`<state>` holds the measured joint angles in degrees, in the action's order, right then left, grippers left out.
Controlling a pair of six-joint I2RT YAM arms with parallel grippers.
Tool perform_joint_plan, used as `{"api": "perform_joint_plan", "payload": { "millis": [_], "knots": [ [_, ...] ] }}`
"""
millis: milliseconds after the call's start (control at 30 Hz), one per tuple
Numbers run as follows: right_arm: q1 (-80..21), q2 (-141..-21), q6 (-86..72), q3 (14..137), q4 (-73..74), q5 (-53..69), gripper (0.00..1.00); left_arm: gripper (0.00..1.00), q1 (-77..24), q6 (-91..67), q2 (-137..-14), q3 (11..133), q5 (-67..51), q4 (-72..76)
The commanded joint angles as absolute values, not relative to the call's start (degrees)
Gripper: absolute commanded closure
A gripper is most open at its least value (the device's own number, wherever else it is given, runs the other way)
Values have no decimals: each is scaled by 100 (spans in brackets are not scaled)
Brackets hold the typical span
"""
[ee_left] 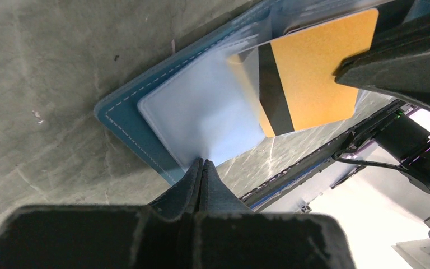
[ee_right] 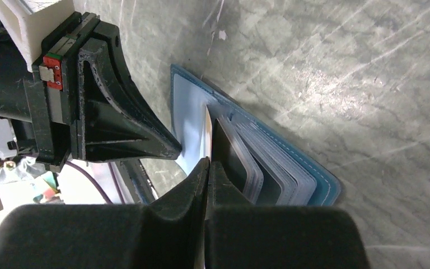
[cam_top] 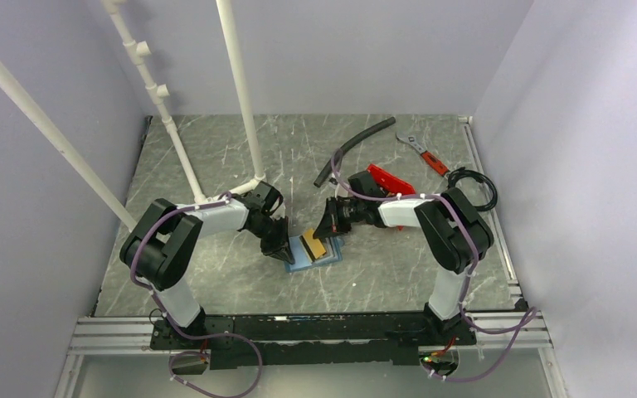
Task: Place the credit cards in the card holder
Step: Insert the credit card into the card holder.
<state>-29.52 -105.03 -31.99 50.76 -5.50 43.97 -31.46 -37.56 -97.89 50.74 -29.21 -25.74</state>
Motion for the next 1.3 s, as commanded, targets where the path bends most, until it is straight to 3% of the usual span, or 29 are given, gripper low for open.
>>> {"api": "perform_joint_plan", "payload": {
  "millis": [0,500,567,667,767,1000,1267],
  "knots": [
    [-3006,-10591,-3291,4869,-1597,4174,100,100,-3155,-3735,-9832,4950,-2869,-2451],
    [-3387,-10177,-4705,3547,-3543,3083,100,100,-3155,-3946,-9499,4793,-3010,-2208],
    [-3392,-10144,-4524,3657,-3158,2954,100,92,-3151,-3979,-9177,4851,-2886,-2349],
    [-3392,-10139,-4160,3855,-2461,2855,100,69,-3108,-4003,-8557,4902,-2549,-2617],
    [-3393,-10155,-4038,3847,-2332,2870,100,65,-2998,-3982,-8257,4926,-2219,-2898],
    [-3441,-10304,-4201,3729,-2660,2996,100,92,-2928,-4006,-8967,4761,-2152,-2854],
    [-4021,-10310,-4930,3627,-3087,2443,100,100,-3028,-4195,-9419,4658,-2069,-2403]
  ]
}}
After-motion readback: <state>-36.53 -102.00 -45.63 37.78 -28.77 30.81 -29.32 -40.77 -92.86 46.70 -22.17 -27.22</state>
